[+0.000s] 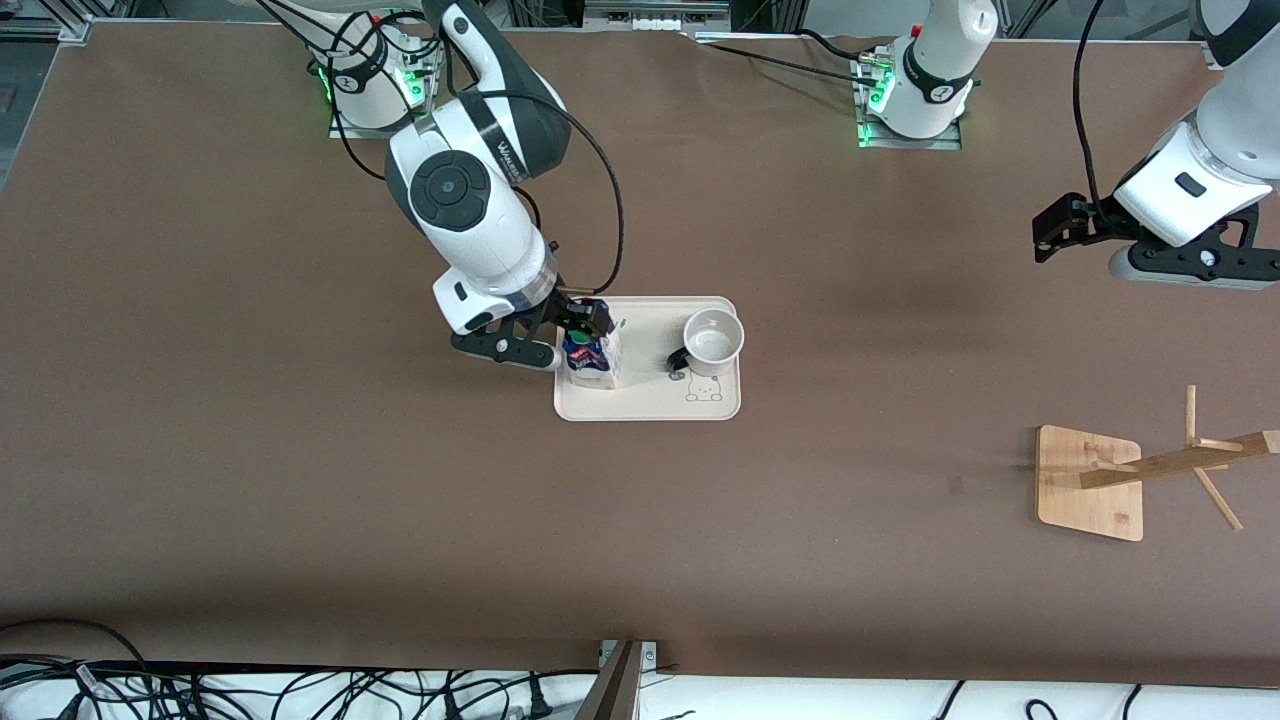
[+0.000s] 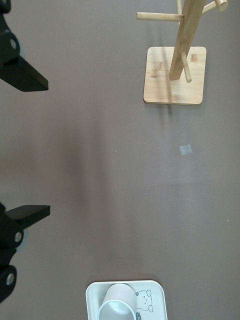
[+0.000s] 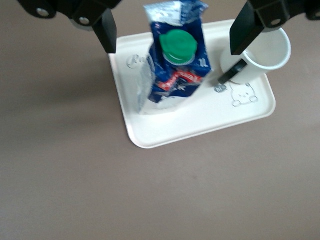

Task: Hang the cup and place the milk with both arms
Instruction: 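Close the right gripper on the milk carton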

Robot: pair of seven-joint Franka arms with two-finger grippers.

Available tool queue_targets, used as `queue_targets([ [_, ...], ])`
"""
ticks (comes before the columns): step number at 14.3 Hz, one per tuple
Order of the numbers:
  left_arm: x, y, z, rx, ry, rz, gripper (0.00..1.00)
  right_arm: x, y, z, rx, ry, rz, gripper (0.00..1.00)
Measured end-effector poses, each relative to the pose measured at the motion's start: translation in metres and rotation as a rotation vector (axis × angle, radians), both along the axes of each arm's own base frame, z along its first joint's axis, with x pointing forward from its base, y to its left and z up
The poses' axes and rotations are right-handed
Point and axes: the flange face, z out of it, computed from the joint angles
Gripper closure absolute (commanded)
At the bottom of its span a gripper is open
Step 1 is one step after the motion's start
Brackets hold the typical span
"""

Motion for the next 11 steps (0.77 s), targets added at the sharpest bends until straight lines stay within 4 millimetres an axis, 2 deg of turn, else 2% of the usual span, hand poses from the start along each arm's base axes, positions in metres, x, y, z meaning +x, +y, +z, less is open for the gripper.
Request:
queue_targets([
  [2, 0.000, 0.000, 0.000, 0.000, 0.000, 0.000, 0.00, -0.001, 0.009, -0.013, 0.007, -0.006, -0.032, 0.00],
  [5, 0.000, 0.000, 0.000, 0.000, 0.000, 0.000, 0.00, 0.000, 0.011, -0.030, -0.003, 0.004, -0.032, 0.00],
  [11, 0.000, 0.000, 0.000, 0.000, 0.000, 0.000, 0.00, 0.000, 0.011, -0.033, -0.012, -0.001, 0.073, 0.00],
])
